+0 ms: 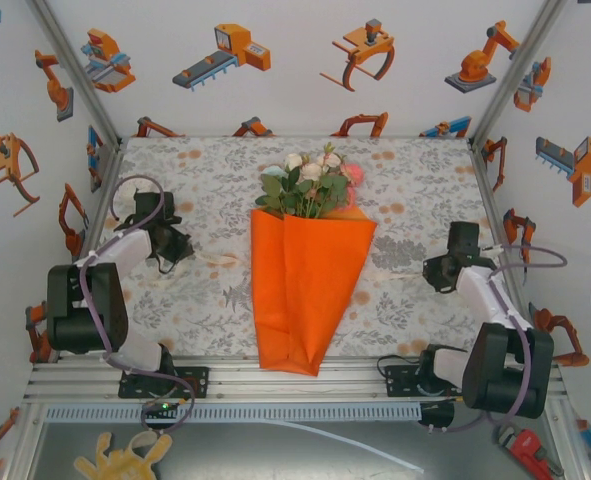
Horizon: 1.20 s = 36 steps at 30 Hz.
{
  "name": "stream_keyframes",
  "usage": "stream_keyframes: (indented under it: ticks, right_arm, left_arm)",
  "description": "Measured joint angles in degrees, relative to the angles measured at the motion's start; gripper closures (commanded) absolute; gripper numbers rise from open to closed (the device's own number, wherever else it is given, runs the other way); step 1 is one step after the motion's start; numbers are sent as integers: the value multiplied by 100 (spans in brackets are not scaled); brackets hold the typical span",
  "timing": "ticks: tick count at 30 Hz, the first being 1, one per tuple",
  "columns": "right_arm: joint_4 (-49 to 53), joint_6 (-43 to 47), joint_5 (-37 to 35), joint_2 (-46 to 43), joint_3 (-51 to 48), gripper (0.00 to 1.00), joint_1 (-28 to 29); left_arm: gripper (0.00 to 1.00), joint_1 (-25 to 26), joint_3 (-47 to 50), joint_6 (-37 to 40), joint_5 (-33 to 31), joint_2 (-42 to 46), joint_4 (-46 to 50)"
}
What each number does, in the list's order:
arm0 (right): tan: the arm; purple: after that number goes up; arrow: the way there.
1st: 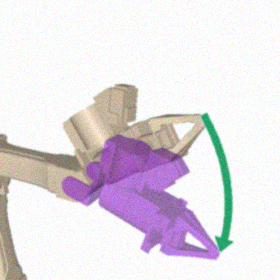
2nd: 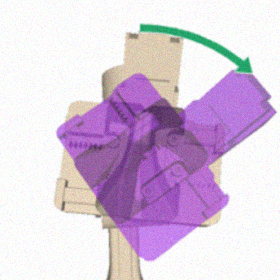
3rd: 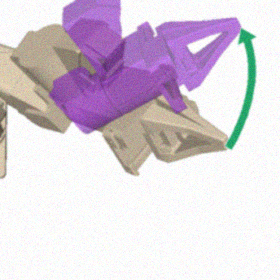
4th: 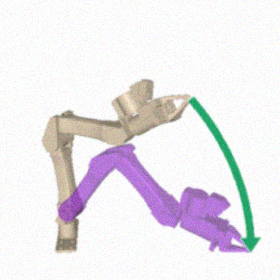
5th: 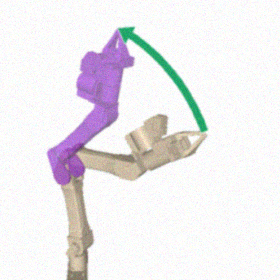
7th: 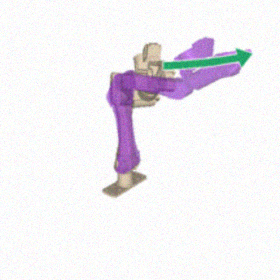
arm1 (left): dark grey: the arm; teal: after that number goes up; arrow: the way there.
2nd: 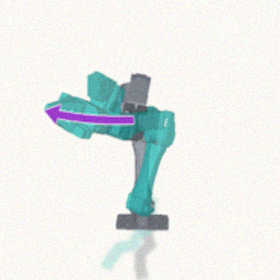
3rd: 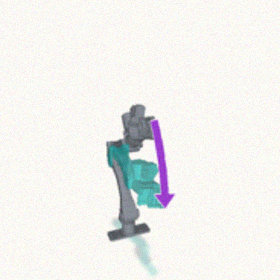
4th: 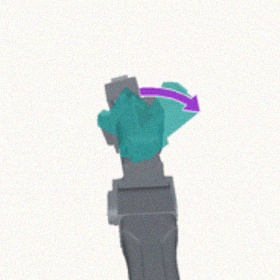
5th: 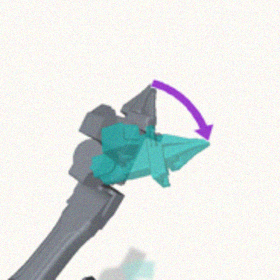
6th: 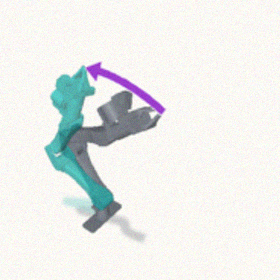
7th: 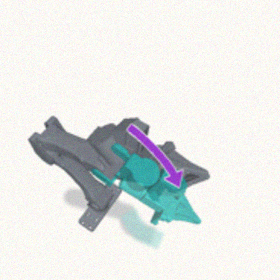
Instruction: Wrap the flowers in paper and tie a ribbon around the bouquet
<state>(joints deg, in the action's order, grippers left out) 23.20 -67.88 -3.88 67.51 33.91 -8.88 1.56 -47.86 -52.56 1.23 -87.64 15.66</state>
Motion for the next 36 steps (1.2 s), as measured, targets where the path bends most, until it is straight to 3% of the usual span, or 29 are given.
stream_keyframes:
  ticks: [2, 3, 8, 13, 16, 19, 21, 24, 28, 29, 31, 34, 36]
  right_arm:
    - [17, 63, 55, -81, -85, 43, 0]
    - [90, 116, 57, -173, -109, 39, 0]
    - [302, 748, 232, -1027, -85, 36, 0]
    - [431, 1276, 750, -1773, -52, 34, 74]
    - [632, 1484, 822, -1499, -22, 34, 87]
    - [608, 1639, 863, -658, 44, 34, -225]
    - [426, 1700, 859, -177, 44, 37, -588]
    - [81, 1816, 848, 385, 81, 50, -802]
    - [-378, 1937, 949, 874, 175, 80, -802]
    - [-457, 1952, 951, 898, 175, 82, -804]
    - [-514, 1987, 990, 887, 181, 77, -804]
    - [-474, 2020, 1104, 772, 208, 45, -804]
    - [-243, 2140, 1093, 595, 286, 41, -802]
  left_arm:
    - [39, 0, 20, -2, 35, 17, -37]
    - [33, 0, 39, 24, 33, 48, -46]
    - [31, 4, 63, 221, -11, 520, 175]
    - [22, 289, 61, 372, -179, 1351, 542]
    - [19, 437, 72, 365, -424, 1495, 737]
    - [18, 343, 173, 345, -815, 1467, 841]
    - [18, 203, 251, 330, -1108, 1423, 885]
    - [17, -20, 341, 328, -1325, 1318, 872]
    - [17, -151, 350, 332, -1368, 1003, 835]
    - [17, -151, 350, 332, -1364, 911, 828]
    - [17, -151, 354, 334, -1338, 772, 811]
    - [17, -151, 385, 352, -1300, 682, 772]
    - [17, -151, 387, 356, -1290, 673, 767]
